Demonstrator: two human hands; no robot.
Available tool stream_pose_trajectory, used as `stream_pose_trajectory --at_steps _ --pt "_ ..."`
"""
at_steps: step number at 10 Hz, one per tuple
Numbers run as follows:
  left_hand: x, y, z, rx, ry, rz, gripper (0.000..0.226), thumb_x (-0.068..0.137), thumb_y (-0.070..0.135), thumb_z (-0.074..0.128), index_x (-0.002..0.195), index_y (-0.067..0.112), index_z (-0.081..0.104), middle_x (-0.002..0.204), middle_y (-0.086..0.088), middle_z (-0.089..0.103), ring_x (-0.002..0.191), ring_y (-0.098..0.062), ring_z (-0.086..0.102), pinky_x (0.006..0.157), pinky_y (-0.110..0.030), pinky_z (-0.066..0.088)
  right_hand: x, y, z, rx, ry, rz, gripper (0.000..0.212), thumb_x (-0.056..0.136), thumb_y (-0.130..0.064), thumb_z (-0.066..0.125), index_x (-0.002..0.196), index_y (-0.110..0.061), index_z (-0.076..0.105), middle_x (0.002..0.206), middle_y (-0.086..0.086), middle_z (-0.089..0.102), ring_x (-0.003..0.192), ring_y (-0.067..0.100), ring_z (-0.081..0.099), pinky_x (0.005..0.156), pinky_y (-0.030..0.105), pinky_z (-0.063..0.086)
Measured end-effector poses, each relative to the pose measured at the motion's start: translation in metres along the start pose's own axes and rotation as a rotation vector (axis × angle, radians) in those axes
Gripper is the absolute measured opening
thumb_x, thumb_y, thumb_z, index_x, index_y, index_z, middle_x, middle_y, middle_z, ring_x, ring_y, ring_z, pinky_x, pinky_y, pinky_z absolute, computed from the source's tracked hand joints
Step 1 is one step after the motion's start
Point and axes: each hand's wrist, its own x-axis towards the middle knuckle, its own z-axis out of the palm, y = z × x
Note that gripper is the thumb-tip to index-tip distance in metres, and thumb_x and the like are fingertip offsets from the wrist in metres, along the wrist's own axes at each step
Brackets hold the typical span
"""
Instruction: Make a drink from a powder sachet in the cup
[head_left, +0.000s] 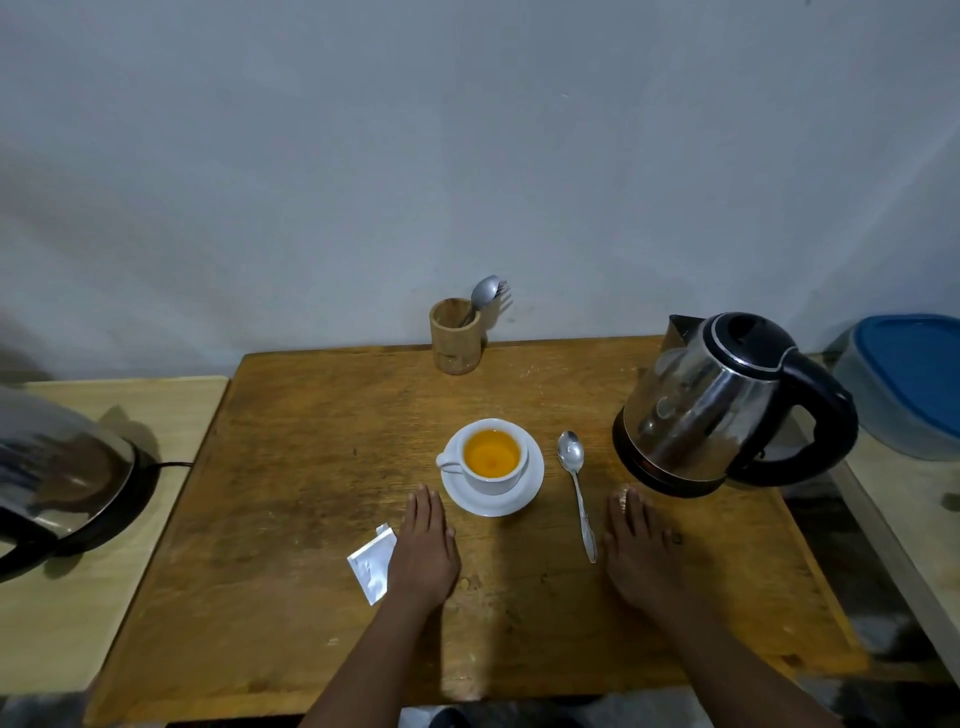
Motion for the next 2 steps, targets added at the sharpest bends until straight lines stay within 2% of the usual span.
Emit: stream_pose_trajectory --at_steps 1,2 --pt "0.0015 -0.0024 0.0014 0.047 -0.023 -0.016 0.056 0.098 0.029 0.016 0.147 0.007 0.0 0.159 -0.009 -0.006 0.147 -0.022 -0.008 0.118 -0.027 0.004 0.0022 0.0015 -0.0044 0.033 -0.009 0.008 0.06 0.101 -0.035 0.017 0.147 -0.017 -0.019 0.158 0.009 -0.024 0.146 0.027 -0.019 0.119 0.048 -0.003" --pt "0.0001 -0.0104 0.0111 0.097 0.106 0.083 0.067 0.087 0.034 0.012 0.142 -0.001 0.023 0.156 -0.012 0.01 0.144 -0.029 0.023 0.113 -0.025 0.024 -0.0022 -0.0028 -0.006 0.02 -0.002 0.012 0.059 0.1 -0.037 0.011 0.147 -0.016 -0.017 0.155 0.002 -0.027 0.147 0.027 -0.017 0.119 0.046 -0.003"
